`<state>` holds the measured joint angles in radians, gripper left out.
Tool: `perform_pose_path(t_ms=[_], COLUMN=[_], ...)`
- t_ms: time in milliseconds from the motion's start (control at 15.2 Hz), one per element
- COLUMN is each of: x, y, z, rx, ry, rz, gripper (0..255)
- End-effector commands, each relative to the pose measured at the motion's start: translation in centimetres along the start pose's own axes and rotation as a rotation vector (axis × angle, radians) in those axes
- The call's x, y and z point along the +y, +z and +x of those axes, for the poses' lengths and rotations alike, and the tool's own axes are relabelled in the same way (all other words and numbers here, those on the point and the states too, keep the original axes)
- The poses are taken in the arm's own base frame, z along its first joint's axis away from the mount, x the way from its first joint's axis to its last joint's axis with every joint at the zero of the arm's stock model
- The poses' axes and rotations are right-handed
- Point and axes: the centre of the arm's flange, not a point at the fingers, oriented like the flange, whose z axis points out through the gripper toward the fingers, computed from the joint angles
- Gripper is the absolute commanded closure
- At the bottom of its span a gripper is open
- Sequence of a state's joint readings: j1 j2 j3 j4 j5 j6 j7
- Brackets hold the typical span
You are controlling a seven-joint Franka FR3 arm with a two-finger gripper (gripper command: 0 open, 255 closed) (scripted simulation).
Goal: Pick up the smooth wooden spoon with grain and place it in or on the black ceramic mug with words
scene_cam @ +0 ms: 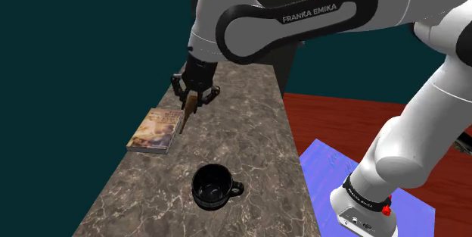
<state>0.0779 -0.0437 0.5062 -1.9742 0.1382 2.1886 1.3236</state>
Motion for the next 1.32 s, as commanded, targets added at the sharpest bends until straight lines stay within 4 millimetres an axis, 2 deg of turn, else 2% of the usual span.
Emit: perform_pose_path(t_ms=[0,858,924,1254], x=[1.2,9.9,10.1,10.8], y=[-0.3,-2.7,-2.8,-0.3], z=[-2.3,-16.9,-17.3,-17.1], rx=[0.000,0.000,0.000,0.000], ry=[0.001,0.001,0.001,0.001], rz=[0.000,0.000,0.000,0.000], gripper=[255,255,255,255])
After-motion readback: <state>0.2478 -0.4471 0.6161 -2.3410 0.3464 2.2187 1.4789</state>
